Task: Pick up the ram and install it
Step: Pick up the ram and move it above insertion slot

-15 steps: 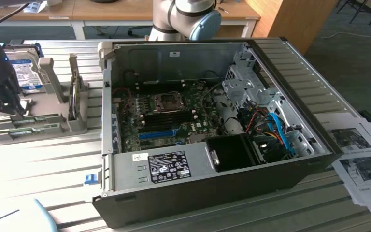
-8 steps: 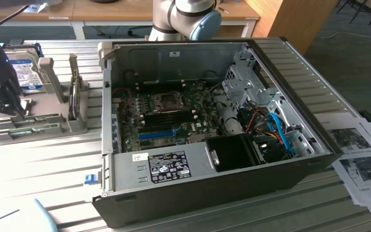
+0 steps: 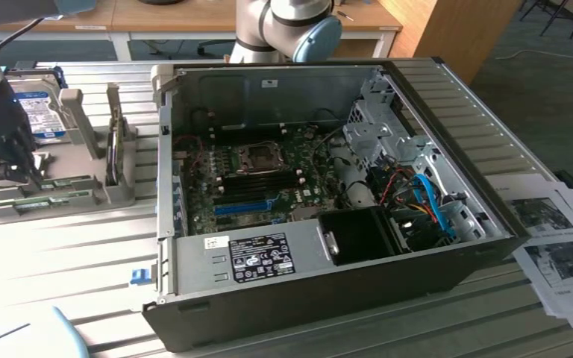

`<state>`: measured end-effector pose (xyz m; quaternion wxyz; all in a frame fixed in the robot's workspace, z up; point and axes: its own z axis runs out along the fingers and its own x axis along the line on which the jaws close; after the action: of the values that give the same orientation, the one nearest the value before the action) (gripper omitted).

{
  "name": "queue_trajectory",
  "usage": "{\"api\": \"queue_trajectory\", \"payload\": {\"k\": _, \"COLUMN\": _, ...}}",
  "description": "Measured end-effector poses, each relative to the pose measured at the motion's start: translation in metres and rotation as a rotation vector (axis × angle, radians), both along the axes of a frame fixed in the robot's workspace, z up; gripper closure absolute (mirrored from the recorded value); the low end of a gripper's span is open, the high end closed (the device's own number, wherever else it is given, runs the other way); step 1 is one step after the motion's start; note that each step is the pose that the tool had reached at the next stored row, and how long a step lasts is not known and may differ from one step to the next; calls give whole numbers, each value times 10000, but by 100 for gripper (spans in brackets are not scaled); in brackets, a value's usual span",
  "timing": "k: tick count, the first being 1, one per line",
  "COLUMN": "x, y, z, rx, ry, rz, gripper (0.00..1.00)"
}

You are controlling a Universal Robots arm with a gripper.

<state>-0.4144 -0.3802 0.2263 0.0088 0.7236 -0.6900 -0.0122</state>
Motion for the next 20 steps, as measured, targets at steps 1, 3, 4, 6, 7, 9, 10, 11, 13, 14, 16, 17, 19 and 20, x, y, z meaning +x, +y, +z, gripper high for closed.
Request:
{"api": "queue_trajectory", "payload": {"k": 1, "x": 0, "y": 0, "z": 0, "rx": -1, "ry": 0, "rz": 0, "gripper": 77}}
{"api": "queue_trajectory", "payload": {"k": 3, "x": 0, "y": 0, "z": 0, "rx": 0, "ry": 0, "rz": 0, "gripper": 77}}
{"api": "queue_trajectory", "payload": {"k": 4, "x": 3, "y": 1, "z": -2, "rx": 1, "ry": -4, "rz": -1, "gripper": 77}}
{"api": "queue_trajectory", "payload": {"k": 6, "x": 30, "y": 0, "z": -2, "rx": 1, "ry": -2, "rz": 1, "gripper": 77}}
{"api": "queue_trajectory", "payload": {"k": 7, "x": 49, "y": 0, "z": -1, "rx": 0, "ry": 0, "rz": 0, "gripper": 77}}
{"api": "queue_trajectory", "payload": {"k": 9, "x": 81, "y": 0, "z": -1, "rx": 1, "ry": 2, "rz": 0, "gripper": 77}}
{"api": "queue_trajectory", "payload": {"k": 10, "x": 96, "y": 0, "z": -2, "rx": 2, "ry": 1, "rz": 0, "gripper": 77}}
{"api": "queue_trajectory", "payload": {"k": 11, "x": 111, "y": 0, "z": -2, "rx": 2, "ry": 1, "rz": 0, "gripper": 77}}
{"api": "queue_trajectory", "payload": {"k": 13, "x": 141, "y": -1, "z": -2, "rx": 1, "ry": 2, "rz": 1, "gripper": 77}}
{"api": "queue_trajectory", "payload": {"k": 14, "x": 152, "y": 0, "z": -2, "rx": 2, "ry": 1, "rz": 0, "gripper": 77}}
{"api": "queue_trajectory", "payload": {"k": 16, "x": 171, "y": -1, "z": -2, "rx": 2, "ry": 3, "rz": 1, "gripper": 77}}
{"api": "queue_trajectory", "payload": {"k": 17, "x": 177, "y": 0, "z": -2, "rx": 3, "ry": 2, "rz": 0, "gripper": 77}}
{"api": "queue_trajectory", "payload": {"k": 19, "x": 177, "y": 0, "z": -2, "rx": 2, "ry": 3, "rz": -1, "gripper": 77}}
{"api": "queue_trajectory", "payload": {"k": 20, "x": 177, "y": 0, "z": -2, "rx": 3, "ry": 2, "rz": -1, "gripper": 77}}
